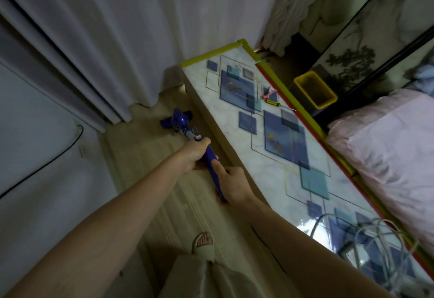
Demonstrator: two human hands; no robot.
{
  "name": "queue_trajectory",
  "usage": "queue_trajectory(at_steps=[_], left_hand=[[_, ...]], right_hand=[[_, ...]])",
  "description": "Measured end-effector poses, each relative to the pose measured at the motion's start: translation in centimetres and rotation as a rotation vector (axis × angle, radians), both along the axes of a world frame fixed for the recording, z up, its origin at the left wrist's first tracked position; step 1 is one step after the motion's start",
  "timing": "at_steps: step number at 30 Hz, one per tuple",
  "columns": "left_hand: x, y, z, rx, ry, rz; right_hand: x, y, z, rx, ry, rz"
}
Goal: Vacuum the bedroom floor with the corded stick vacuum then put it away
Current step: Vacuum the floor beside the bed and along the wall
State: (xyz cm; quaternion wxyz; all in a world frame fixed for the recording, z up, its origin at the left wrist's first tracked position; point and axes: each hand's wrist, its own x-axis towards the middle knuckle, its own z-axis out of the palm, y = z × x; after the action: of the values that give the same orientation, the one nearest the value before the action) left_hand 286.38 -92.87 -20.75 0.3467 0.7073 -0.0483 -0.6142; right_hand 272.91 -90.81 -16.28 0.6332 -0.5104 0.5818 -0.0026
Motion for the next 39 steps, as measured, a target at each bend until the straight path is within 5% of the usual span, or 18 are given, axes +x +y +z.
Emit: queue_trajectory(at_steps=[13,23,39], left_hand=[[-16.9,7.9,5.2,-0.022,0.043,0.092],[-27.0,6.7,6.9,-0.067,0.226,0.194],[-14.9,3.7,-0.3,-0.021,0.155,0.349]], right_hand=[[-16.9,5.6,5.5,-0.141,0.101,0.133],[-27.6,1.6,7.2,-0.320,0.214,0.447],[-14.9,0.0,-1.4,-0.246,0.116,0.389]])
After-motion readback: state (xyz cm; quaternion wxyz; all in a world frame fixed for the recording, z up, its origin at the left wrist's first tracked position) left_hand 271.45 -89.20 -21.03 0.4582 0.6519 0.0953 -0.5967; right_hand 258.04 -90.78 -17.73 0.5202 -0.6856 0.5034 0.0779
